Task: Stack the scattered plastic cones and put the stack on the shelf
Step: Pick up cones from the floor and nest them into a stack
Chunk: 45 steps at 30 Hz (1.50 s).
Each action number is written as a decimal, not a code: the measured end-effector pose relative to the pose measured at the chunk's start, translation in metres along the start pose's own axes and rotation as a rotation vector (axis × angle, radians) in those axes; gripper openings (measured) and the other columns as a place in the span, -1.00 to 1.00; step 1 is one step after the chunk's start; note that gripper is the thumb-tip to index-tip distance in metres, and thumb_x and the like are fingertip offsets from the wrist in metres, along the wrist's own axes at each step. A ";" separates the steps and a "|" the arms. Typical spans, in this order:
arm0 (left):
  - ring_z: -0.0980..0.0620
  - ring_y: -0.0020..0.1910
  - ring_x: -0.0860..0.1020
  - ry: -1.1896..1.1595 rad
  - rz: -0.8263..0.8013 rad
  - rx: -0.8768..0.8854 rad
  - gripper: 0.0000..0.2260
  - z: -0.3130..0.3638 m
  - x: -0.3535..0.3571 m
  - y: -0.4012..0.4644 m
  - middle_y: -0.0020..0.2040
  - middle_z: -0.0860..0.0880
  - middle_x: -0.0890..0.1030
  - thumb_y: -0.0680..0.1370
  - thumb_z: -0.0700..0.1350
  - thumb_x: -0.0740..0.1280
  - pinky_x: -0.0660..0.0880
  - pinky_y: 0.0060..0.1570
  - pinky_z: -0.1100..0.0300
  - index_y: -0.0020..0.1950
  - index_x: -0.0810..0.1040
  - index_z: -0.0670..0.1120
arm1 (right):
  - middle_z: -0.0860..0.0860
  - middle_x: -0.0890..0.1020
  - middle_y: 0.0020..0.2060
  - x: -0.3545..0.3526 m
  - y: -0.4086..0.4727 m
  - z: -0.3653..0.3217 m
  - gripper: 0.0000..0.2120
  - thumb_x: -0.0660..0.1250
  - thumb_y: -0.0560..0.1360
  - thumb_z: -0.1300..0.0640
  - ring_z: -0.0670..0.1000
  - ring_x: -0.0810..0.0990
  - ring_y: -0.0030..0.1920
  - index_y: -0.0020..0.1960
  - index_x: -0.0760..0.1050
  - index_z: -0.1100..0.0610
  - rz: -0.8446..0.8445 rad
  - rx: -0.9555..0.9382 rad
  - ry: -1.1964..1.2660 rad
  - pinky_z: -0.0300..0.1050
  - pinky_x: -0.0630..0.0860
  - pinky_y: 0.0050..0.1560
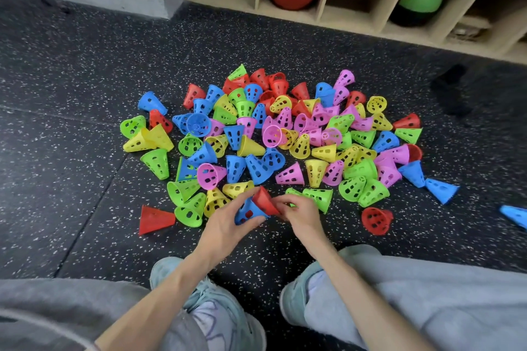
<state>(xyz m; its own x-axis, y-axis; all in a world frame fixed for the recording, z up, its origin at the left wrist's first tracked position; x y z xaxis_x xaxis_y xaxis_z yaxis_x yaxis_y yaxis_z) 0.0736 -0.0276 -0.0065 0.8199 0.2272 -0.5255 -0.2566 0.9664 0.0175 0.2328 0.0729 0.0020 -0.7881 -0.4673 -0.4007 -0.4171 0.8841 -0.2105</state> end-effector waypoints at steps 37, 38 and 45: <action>0.11 -0.31 0.55 -0.084 0.097 -0.230 -0.63 -0.034 0.011 -0.004 -0.13 0.09 0.62 0.51 0.18 0.49 0.47 -0.29 0.22 0.21 0.39 0.35 | -0.16 0.48 0.34 -0.029 0.001 0.062 -0.61 0.34 0.60 0.23 -0.01 0.62 0.13 0.36 0.54 -0.10 0.252 0.204 -0.006 -0.11 0.54 0.22; 0.10 -0.30 0.57 -0.082 0.093 -0.233 -0.63 -0.036 0.012 -0.004 -0.13 0.08 0.62 0.51 0.18 0.49 0.49 -0.29 0.20 0.22 0.40 0.35 | -0.22 0.46 0.28 -0.027 0.002 0.063 -0.60 0.33 0.61 0.24 -0.03 0.59 0.18 0.39 0.53 -0.05 0.235 0.213 0.007 -0.16 0.48 0.25; 0.27 -0.34 0.53 -0.036 0.038 -0.238 -0.60 -0.037 0.015 -0.006 -0.11 0.09 0.62 0.53 0.13 0.50 0.46 -0.31 0.24 0.28 0.42 0.30 | -0.16 0.67 -0.05 -0.036 -0.006 0.059 -0.80 0.36 0.57 0.26 -0.08 0.63 0.00 0.10 0.70 0.06 0.409 0.195 -0.033 -0.41 0.47 -0.08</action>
<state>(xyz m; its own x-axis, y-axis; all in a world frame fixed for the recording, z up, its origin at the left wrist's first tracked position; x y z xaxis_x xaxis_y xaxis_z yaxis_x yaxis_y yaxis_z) 0.0684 -0.0345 -0.0456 0.8240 0.2713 -0.4975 -0.3975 0.9024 -0.1662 0.2906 0.0848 -0.0351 -0.8540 -0.0825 -0.5137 0.0208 0.9811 -0.1922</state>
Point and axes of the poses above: each hand's wrist, its own y-axis towards the middle knuckle, its own x-axis out of the palm, z = x × y, the point moved 6 cm from there along y, towards the middle knuckle
